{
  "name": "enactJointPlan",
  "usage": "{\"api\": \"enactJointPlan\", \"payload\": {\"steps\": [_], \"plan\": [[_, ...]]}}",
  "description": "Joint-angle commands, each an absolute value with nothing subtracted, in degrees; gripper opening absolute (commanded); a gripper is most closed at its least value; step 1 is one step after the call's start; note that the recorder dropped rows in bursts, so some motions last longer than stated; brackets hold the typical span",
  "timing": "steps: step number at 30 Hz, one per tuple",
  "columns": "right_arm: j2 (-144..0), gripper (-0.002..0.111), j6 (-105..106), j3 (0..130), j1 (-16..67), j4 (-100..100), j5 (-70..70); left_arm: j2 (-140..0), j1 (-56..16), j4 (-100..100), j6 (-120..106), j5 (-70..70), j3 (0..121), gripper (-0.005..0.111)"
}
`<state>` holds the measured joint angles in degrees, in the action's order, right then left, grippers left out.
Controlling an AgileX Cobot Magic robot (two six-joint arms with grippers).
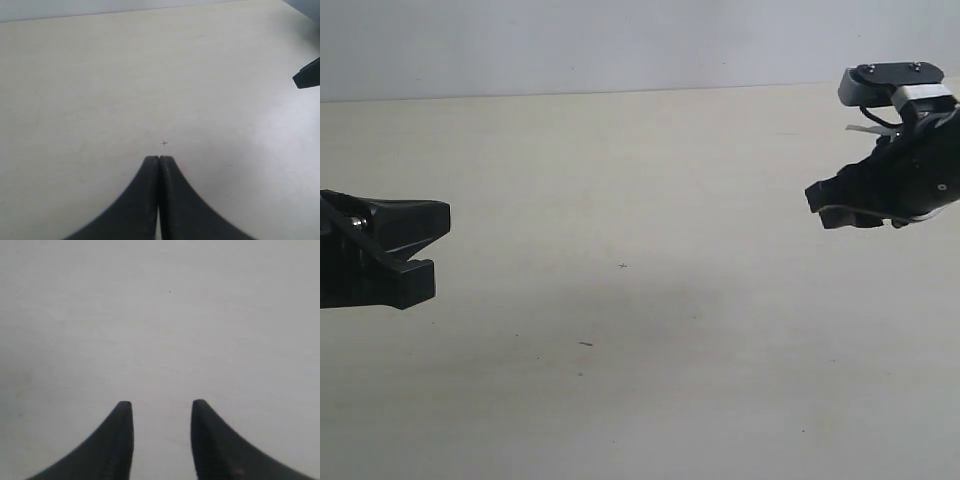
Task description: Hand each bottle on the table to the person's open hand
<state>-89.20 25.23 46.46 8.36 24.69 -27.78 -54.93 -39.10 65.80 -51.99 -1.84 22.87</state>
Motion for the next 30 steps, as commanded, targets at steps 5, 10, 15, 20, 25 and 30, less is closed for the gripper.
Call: {"api": "enactJointPlan", "payload": {"steps": [5, 10, 15, 20, 25, 30], "plan": [[-88.78, 0.000, 25.67, 40.75, 8.33, 23.80, -14.25, -54.63, -39.00, 65.43, -51.94, -1.59, 22.63, 0.002], [-88.78, 0.000, 24.90, 40.86, 8.33, 23.92, -13.80, -54.63, -39.00, 65.43, -51.94, -1.59, 22.63, 0.002], [-88.78, 0.000, 24.90, 40.86, 8.33, 23.92, -13.68, -54.63, -39.00, 65.43, -51.94, -1.59, 22.63, 0.002], [-88.78, 0.000, 24.90, 40.86, 8.33, 23.92, -13.68, -54.63, -39.00, 65.43, -51.94, -1.59, 22.63, 0.002], [-88.78, 0.000, 24.90, 40.86, 8.33, 23.92, -13.68, -54.63, -39.00, 65.43, -51.94, -1.59, 22.63, 0.002], [-88.78, 0.000, 24.90, 40.86, 8.33, 23.92, -13.68, -54.51, -38.03, 61.44, -52.82, -1.97, 22.63, 0.002]]}}
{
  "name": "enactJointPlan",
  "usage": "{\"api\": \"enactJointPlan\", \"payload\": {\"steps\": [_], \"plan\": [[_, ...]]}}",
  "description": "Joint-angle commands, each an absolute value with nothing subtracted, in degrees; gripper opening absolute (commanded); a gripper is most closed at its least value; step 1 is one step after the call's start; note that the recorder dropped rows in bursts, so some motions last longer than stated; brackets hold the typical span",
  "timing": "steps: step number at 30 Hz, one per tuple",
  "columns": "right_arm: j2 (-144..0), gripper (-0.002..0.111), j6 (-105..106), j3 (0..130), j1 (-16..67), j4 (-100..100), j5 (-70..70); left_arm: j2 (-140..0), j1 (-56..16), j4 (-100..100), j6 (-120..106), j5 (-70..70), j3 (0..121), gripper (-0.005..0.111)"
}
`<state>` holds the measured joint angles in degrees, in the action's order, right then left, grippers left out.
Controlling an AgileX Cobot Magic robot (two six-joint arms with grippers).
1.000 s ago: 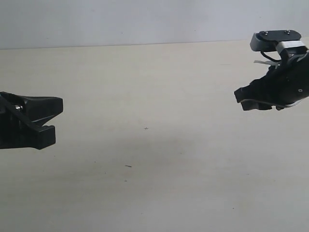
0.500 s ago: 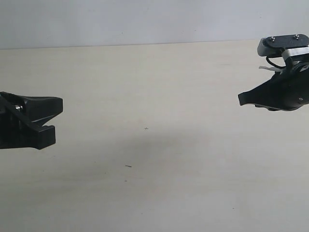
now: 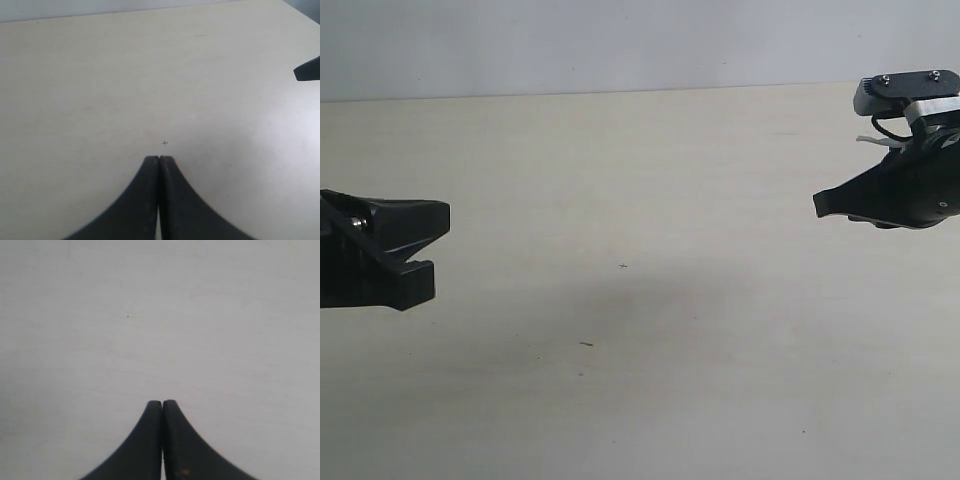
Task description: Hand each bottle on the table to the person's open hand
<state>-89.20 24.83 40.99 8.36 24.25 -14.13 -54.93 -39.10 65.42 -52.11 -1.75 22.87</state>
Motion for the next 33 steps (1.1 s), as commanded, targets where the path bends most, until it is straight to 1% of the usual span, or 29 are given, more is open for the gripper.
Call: {"api": "enactJointPlan", "payload": {"steps": [1, 2, 5, 10, 12, 16, 24, 26, 27, 28, 29, 30, 33], "plan": [[-88.78, 0.000, 24.90, 40.86, 8.33, 23.92, -13.56, -54.05, -36.79, 60.06, -52.82, -1.34, 22.63, 0.002], [-88.78, 0.000, 24.90, 40.86, 8.33, 23.92, -13.56, -53.22, -35.28, 60.05, -52.82, 0.00, 22.63, 0.002], [-88.78, 0.000, 24.90, 40.86, 8.33, 23.92, -13.56, -47.66, -27.70, 60.05, -52.82, 6.80, 22.63, 0.002], [-88.78, 0.000, 24.90, 40.86, 8.33, 23.92, -13.56, -33.37, -13.37, 60.05, -52.82, 14.14, 22.63, 0.002], [-88.78, 0.000, 24.90, 40.86, 8.33, 23.92, -13.56, -29.09, -10.15, 60.05, -52.82, 14.88, 22.63, 0.002], [-88.78, 0.000, 24.90, 40.86, 8.33, 23.92, -13.56, -23.44, -6.92, 60.05, -51.96, 17.25, 22.63, 0.002], [-88.78, 0.000, 24.90, 40.86, 8.33, 23.92, -13.56, -22.85, -6.49, 58.12, -49.99, 22.35, 22.63, 0.002], [-88.78, 0.000, 24.90, 40.86, 8.33, 23.92, -13.56, -22.96, -6.49, 45.67, -36.37, 22.35, 22.63, 0.002], [-88.78, 0.000, 24.90, 40.86, 8.33, 23.92, -13.56, -22.72, -6.49, 29.29, -13.39, 21.67, 22.63, 0.002], [-88.78, 0.000, 24.90, 40.86, 8.33, 23.92, -13.56, -22.56, -6.49, 19.57, 0.00, 21.13, 22.47, 0.002], [-88.78, 0.000, 24.90, 40.86, 8.33, 23.92, -13.56, -22.60, -6.49, 3.18, 21.22, 19.98, 21.47, 0.002], [-88.78, 0.000, 24.90, 40.86, 8.33, 23.92, -13.56, -22.60, -6.49, -8.46, 33.83, 18.87, 19.88, 0.002], [-88.78, 0.000, 24.90, 40.86, 8.33, 23.92, -13.56, -22.60, -6.49, -18.94, 37.11, 18.05, 16.59, 0.002]]}}
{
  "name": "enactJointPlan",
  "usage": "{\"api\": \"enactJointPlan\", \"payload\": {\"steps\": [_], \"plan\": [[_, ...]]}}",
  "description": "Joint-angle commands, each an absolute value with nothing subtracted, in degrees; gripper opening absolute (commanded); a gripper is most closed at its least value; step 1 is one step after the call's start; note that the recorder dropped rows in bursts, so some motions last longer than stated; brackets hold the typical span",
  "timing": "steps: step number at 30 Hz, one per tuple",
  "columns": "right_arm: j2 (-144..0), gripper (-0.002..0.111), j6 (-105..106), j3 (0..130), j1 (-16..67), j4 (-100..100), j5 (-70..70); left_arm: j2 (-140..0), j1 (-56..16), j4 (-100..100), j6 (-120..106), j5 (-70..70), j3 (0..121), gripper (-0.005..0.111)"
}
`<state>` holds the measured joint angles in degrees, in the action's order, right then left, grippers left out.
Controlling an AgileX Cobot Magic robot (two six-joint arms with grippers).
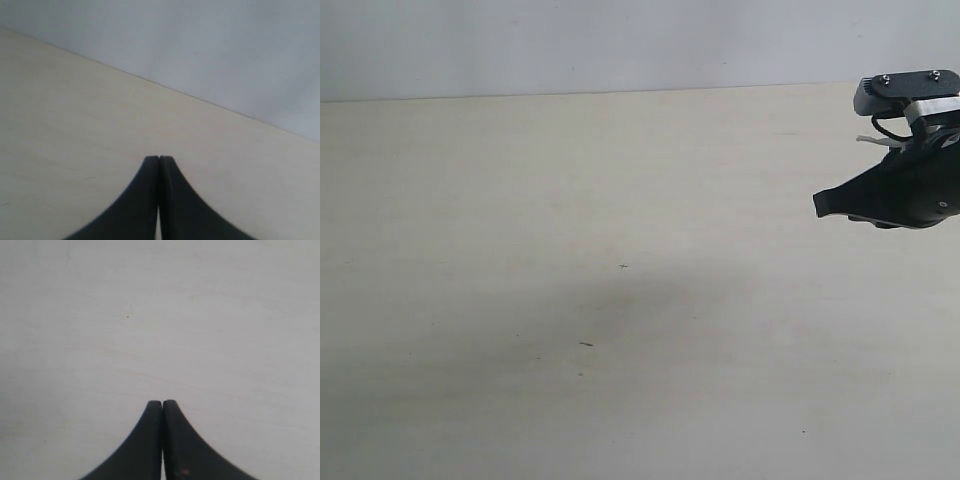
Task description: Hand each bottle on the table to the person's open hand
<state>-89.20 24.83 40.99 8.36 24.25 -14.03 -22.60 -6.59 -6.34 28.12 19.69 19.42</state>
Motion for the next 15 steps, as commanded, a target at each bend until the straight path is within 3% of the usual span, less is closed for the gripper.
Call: {"api": "enactJointPlan", "payload": {"steps": [1, 7, 15], "plan": [[-88.78, 0.000, 24.90, 40.86, 8.33, 23.92, -13.56, -22.60, -6.49, -20.75, 37.11, 18.02, 15.48, 0.002], [-88.78, 0.000, 24.90, 40.86, 8.33, 23.92, -13.56, -19.80, -6.24, -23.42, 31.34, 18.12, 10.84, 0.002], [-88.78, 0.000, 24.90, 40.86, 8.33, 23.92, -13.56, 0.00, -6.24, -23.42, 30.75, 18.84, 2.51, 0.002]]}}
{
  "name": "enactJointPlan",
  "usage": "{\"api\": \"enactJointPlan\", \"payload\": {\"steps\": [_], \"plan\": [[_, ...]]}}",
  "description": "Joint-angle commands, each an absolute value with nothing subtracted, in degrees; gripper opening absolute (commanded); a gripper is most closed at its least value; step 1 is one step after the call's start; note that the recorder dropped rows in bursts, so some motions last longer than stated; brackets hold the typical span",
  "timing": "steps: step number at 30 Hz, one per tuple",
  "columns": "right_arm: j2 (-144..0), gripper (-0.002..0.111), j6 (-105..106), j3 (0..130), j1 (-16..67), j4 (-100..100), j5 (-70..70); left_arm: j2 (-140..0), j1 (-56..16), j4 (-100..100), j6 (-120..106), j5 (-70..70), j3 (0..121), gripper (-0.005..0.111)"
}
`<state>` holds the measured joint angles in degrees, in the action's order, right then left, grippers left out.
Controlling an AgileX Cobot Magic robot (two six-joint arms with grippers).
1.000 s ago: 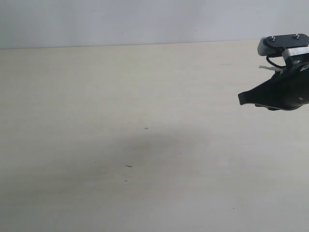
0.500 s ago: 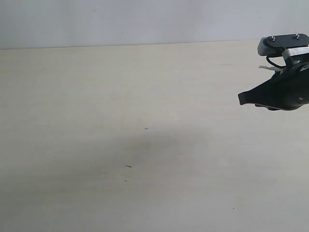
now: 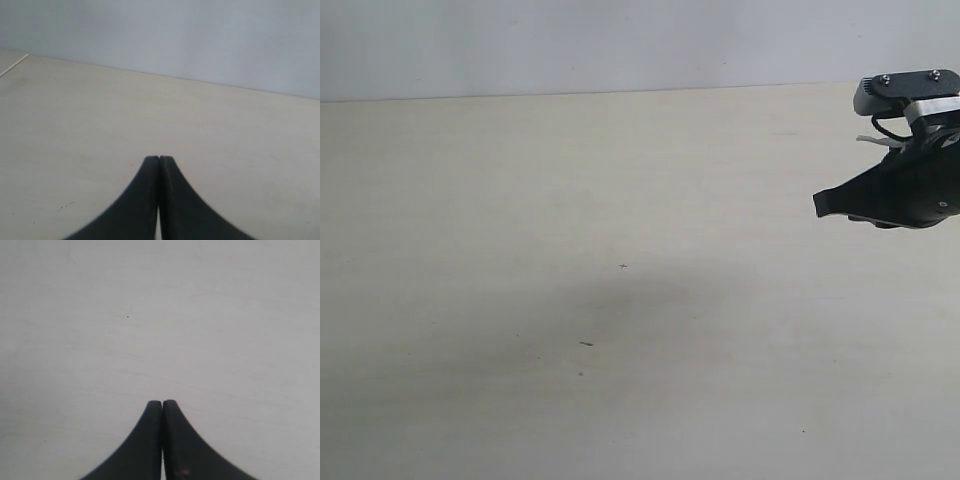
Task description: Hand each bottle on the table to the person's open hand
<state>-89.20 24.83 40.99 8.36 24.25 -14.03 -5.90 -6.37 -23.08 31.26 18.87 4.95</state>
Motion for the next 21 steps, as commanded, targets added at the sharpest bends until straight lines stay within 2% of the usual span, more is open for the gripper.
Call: {"api": "enactJointPlan", "payload": {"steps": [1, 8, 21], "plan": [[-88.78, 0.000, 24.90, 40.86, 8.33, 23.92, -13.56, 0.00, -6.24, -23.42, 30.75, 19.36, 2.20, 0.002], [-88.78, 0.000, 24.90, 40.86, 8.33, 23.92, -13.43, 0.00, -6.24, -23.42, 30.65, 24.71, 1.53, 0.002], [-88.78, 0.000, 24.90, 40.86, 8.33, 23.92, -11.71, 0.00, -6.11, -16.63, 23.78, 23.24, 1.01, 0.002]]}}
